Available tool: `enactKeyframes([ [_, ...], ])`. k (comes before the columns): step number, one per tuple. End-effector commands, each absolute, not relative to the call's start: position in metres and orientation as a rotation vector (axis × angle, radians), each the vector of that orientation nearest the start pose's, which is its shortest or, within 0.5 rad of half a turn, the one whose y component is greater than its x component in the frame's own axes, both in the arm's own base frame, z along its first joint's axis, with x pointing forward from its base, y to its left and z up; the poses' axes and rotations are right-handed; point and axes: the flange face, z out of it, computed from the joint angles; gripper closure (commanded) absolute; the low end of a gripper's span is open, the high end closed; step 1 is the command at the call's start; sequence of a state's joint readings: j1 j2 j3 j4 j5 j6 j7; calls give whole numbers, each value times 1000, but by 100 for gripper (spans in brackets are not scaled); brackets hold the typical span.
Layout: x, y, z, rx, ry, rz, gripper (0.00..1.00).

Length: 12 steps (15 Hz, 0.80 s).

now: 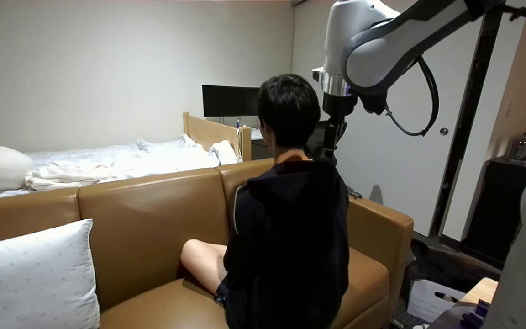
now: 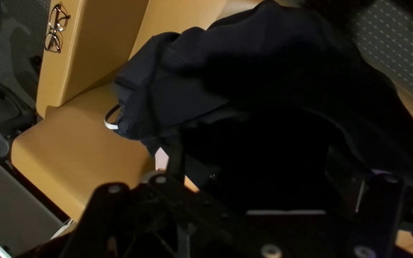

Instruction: Put the hood over his head

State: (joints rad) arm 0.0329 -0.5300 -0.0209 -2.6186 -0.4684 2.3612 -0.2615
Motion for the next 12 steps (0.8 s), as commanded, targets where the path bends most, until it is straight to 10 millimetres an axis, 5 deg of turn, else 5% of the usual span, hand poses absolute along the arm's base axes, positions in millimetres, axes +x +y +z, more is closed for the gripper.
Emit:
enactKeyframes([
  [1,402,8,452,-3278,-1064,-442,0],
  [7,404,42,451,-2984,-1412,-583,0],
  [12,397,60,429,-2696,-1639,-551,0],
])
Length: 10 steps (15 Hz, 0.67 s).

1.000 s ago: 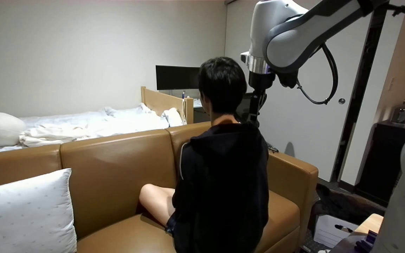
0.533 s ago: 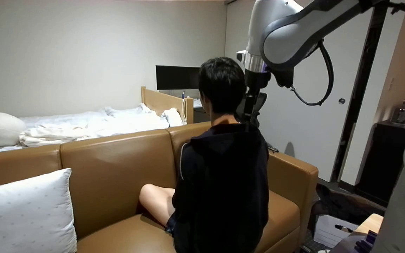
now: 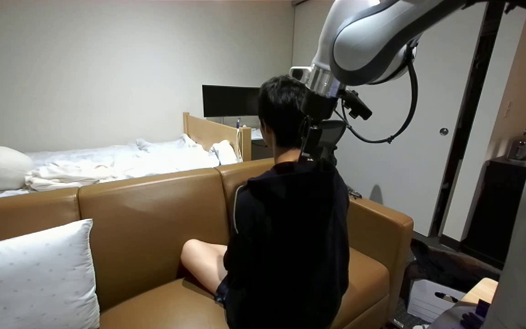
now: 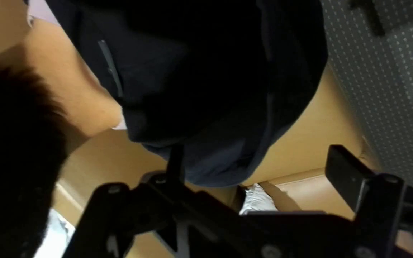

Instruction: Put the hood over his head

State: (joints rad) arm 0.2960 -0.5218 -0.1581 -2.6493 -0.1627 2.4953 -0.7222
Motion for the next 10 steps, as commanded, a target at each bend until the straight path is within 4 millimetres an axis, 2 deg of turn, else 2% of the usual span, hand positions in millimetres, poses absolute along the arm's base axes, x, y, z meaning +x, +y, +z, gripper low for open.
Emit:
enactKeyframes([
  [1,395,62,423,-2633,-1676,-523,0],
  [3,389,60,416,-2548,-1721,-455,0],
  [7,380,42,409,-2642,-1669,-363,0],
  [8,387,50,412,-2615,-1673,-382,0],
  [10,386,43,411,-2637,-1654,-368,0],
])
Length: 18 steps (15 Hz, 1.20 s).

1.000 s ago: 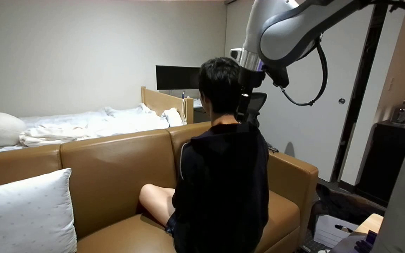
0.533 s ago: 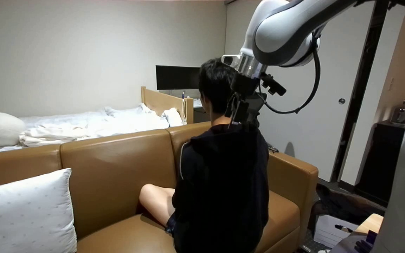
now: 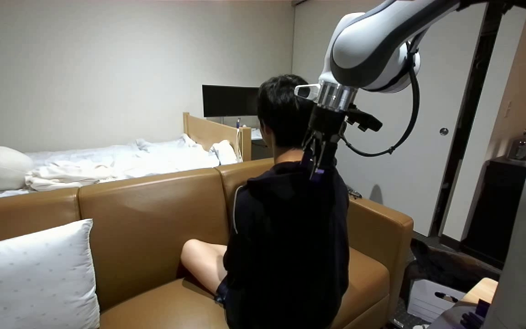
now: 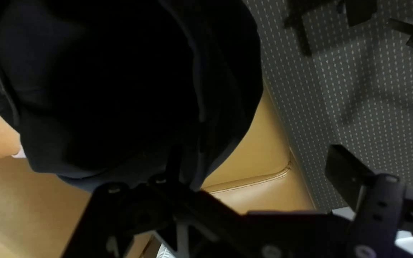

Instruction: Put the hood over his head

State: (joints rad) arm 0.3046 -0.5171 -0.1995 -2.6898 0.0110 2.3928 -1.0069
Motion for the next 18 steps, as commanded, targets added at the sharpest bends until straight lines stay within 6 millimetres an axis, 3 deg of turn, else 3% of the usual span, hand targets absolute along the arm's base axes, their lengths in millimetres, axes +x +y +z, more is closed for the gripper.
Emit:
enactKeyframes([
  [1,386,43,411,-2640,-1652,-367,0],
  [18,389,30,385,-2679,-1560,-307,0],
])
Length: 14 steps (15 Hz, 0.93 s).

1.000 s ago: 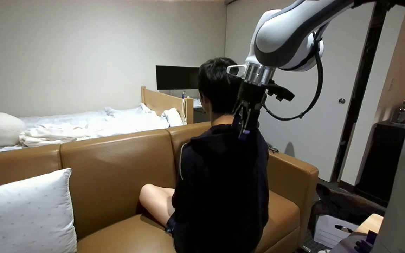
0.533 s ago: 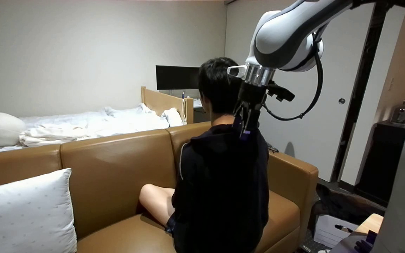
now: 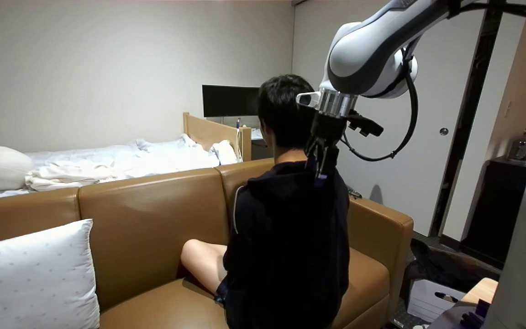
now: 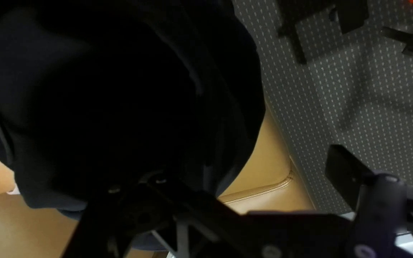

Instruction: Put the hood over his head

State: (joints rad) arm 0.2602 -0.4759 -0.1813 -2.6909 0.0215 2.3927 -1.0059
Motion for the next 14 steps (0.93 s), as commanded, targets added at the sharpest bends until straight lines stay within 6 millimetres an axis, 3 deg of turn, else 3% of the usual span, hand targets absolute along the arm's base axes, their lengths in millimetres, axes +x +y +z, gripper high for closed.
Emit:
enactKeyframes([
  [1,388,29,383,-2681,-1551,-304,0],
  [7,383,16,377,-2705,-1499,-295,2],
  [8,382,15,376,-2709,-1492,-297,27],
  [9,382,14,377,-2714,-1487,-297,27],
  [14,384,13,377,-2728,-1476,-305,59],
])
